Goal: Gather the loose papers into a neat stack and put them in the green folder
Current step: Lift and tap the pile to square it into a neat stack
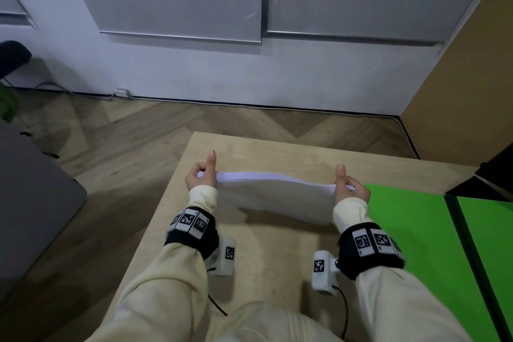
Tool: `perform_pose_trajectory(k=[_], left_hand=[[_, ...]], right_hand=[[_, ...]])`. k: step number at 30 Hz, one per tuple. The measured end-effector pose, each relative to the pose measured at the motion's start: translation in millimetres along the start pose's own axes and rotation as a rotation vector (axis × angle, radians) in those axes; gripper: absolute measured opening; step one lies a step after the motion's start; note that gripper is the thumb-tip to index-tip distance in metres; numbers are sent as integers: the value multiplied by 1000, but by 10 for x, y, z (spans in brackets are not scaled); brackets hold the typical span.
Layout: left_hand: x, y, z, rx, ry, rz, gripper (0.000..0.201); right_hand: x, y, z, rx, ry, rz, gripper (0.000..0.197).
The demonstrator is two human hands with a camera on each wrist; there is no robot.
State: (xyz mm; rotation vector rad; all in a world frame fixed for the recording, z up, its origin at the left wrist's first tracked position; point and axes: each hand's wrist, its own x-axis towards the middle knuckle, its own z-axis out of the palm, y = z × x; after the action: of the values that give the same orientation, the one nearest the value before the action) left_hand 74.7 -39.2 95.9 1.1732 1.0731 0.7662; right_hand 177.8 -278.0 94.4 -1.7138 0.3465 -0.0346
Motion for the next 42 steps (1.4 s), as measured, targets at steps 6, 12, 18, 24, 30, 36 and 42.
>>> perform_pose_trajectory(k=[6,12,18,24,30,36,42], left_hand=[[-67,78,-105,214,-322,169,41],[-174,346,-165,1091,-464,624,87],[-645,705,301,1242,-724,949,56],[-772,807,399,1143,-670,851,19],[-383,699,177,621,-562,433,32],[-250,550,3,316,-505,282,22],[-272,364,-13,73,-504,186,13]], right_hand=[[51,-33,28,1,120,95,46],[-24,-310,68,-33,154,-134,48],[-310,-856,121,-117,-17,-520,57],[-301,-1062,-89,-173,-233,-707,46],[211,-619,-465,-388,-612,-525,11],[190,-429,-476,18,-552,-279,8],[3,-529,-257,384,-687,-99,66]])
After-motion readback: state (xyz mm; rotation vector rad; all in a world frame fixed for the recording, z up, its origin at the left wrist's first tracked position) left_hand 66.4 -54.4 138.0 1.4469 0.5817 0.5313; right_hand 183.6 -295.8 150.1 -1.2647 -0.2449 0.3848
